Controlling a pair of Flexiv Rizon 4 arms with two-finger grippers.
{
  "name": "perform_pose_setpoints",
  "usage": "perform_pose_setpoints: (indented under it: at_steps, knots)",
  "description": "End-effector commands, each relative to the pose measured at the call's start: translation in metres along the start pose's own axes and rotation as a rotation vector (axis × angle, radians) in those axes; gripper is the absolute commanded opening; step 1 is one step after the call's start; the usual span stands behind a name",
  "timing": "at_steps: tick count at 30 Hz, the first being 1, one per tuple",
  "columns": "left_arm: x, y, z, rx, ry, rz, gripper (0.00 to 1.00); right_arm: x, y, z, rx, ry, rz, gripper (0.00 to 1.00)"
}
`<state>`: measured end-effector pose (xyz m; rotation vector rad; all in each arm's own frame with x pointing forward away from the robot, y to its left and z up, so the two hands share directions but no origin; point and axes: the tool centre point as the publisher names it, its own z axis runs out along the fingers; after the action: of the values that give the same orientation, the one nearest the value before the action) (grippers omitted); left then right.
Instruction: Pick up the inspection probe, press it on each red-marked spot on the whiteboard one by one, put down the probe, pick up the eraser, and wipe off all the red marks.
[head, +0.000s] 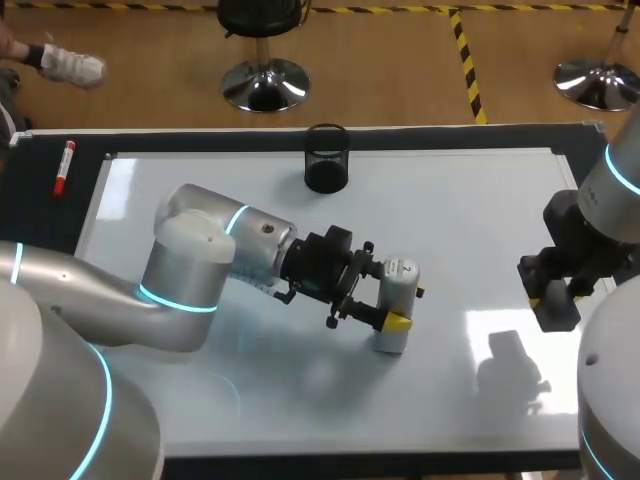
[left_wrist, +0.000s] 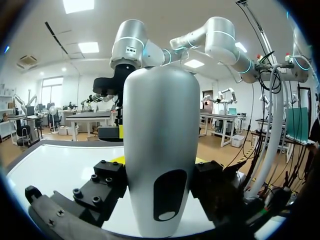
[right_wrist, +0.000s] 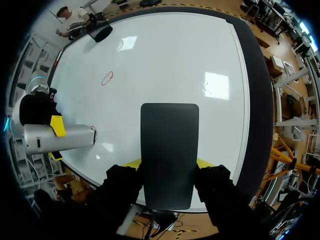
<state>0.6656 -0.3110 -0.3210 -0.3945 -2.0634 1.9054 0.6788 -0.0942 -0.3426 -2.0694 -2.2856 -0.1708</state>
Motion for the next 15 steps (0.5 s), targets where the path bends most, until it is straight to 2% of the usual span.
perform_pose_setpoints:
  at_steps: [1, 7, 15]
  knots:
    - [0.002, -0.011, -0.001, 0.005, -0.005, 0.006, 0.00, -0.001, -0.001, -0.001, -0.002, 0.003, -0.002, 0.00]
    - [0.002, -0.018, -0.005, 0.000, 0.000, 0.016, 0.00, -0.001, -0.001, -0.001, -0.002, 0.003, -0.002, 0.00]
    - [0.002, -0.040, -0.013, -0.002, -0.009, 0.028, 0.00, -0.001, -0.001, -0.001, -0.002, 0.003, -0.002, 0.00]
